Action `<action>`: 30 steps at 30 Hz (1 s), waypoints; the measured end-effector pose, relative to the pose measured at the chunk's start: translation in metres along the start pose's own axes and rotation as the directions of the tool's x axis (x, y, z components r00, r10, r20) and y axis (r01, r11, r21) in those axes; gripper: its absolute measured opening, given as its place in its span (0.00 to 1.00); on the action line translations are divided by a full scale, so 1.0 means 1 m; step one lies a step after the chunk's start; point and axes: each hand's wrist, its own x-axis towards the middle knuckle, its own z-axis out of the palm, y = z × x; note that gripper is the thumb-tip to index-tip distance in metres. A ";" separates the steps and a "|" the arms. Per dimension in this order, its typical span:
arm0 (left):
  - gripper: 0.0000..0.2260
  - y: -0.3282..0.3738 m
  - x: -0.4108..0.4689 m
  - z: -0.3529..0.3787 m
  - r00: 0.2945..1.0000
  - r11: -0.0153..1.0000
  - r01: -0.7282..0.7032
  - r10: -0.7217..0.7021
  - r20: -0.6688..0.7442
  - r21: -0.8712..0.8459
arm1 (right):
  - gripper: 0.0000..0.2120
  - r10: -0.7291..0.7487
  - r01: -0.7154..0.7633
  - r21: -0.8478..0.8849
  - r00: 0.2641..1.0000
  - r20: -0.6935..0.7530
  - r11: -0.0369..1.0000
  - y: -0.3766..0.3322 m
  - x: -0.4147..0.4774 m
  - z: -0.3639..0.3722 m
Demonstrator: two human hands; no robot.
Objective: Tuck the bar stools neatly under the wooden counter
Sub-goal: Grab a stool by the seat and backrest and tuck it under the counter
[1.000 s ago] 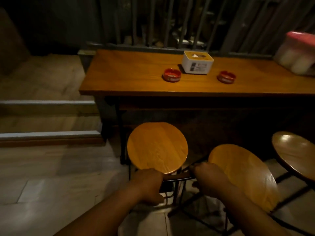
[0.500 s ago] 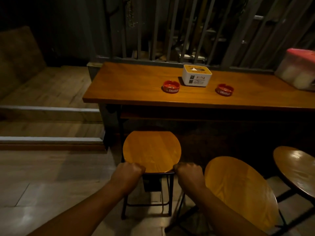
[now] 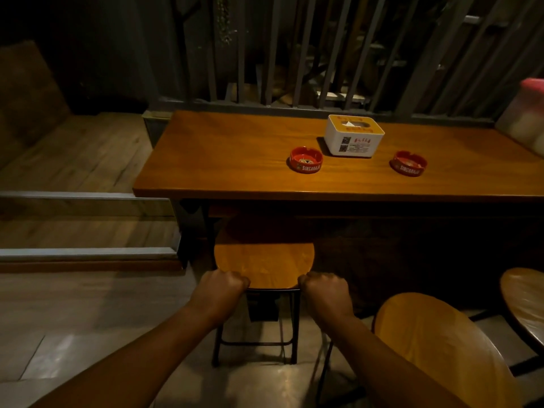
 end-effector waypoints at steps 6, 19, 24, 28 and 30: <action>0.09 -0.011 0.020 -0.007 1.000 1.000 -0.009 0.009 -0.013 -0.011 | 0.09 0.012 -0.012 -0.001 1.000 -0.003 1.000 0.004 0.022 -0.001; 0.11 -0.017 0.053 -0.012 1.000 0.997 0.012 -0.011 -0.016 0.081 | 0.11 0.008 -0.008 0.006 0.999 -0.050 1.000 0.019 0.051 -0.006; 0.10 -0.016 0.051 -0.015 1.000 0.995 -0.019 0.020 -0.012 0.103 | 0.14 -0.020 0.022 0.032 0.998 -0.055 0.999 0.017 0.048 -0.009; 0.10 -0.014 0.048 -0.024 1.000 0.997 0.007 -0.009 0.021 0.081 | 0.12 -0.053 0.055 0.080 0.998 -0.026 0.995 0.018 0.049 -0.016; 0.10 -0.014 0.044 -0.028 0.998 0.997 0.048 -0.050 0.031 0.068 | 0.09 -0.056 0.057 0.143 0.998 -0.005 0.988 0.023 0.047 -0.021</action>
